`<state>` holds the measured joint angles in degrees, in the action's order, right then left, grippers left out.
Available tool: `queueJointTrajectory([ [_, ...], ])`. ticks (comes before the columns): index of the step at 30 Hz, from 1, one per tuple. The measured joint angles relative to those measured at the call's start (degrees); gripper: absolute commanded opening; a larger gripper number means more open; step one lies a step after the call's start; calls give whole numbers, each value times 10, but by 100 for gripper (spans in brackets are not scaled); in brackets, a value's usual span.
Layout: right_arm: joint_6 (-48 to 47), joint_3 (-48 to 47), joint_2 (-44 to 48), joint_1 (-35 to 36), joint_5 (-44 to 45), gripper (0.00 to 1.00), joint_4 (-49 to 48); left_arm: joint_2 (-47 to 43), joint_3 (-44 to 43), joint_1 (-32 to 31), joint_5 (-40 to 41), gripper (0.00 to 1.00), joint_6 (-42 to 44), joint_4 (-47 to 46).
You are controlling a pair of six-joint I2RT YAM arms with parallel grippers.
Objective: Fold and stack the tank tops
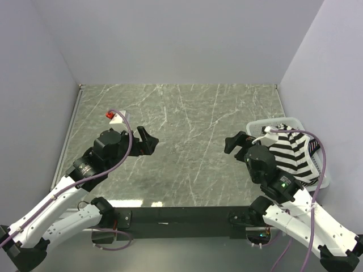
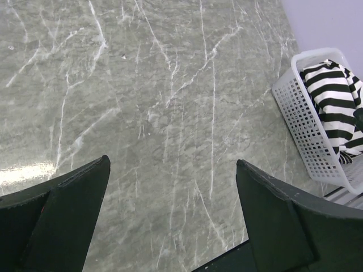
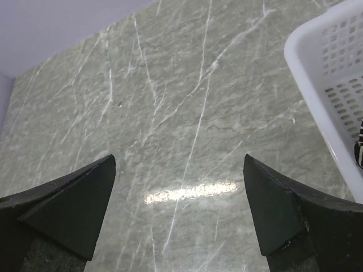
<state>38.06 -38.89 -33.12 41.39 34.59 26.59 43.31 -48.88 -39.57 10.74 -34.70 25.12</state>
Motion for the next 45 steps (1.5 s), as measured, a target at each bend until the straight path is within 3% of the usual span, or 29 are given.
queueJointTrajectory([
  [8,0,-43,-77,-11,16,100,23,-16,0,0,-4,99,4,13],
  [10,-3,-72,-123,-68,2,98,28,-24,0,0,-4,99,6,17],
  [13,-9,-100,-188,-216,-28,98,21,-32,0,0,-7,99,6,22],
  [18,-8,-98,-229,-421,-69,94,26,-38,0,0,-15,99,6,21],
  [22,2,-97,-261,-527,-101,91,21,-40,0,0,-24,99,6,21],
  [33,33,-87,-379,-564,-133,81,-17,-51,1,0,-34,99,6,21],
  [36,40,-65,-386,-565,-133,62,-30,-52,1,0,-34,99,6,21],
  [37,41,-60,-386,-565,-133,45,-31,-52,1,0,-34,99,6,21],
  [39,40,-57,-388,-566,-133,20,-32,-52,1,0,-34,99,6,21],
  [40,39,-57,-389,-566,-133,0,-33,-52,1,0,-34,99,6,21],
  [45,38,-64,-378,-567,-130,0,-19,-52,1,0,-34,99,6,21],
])
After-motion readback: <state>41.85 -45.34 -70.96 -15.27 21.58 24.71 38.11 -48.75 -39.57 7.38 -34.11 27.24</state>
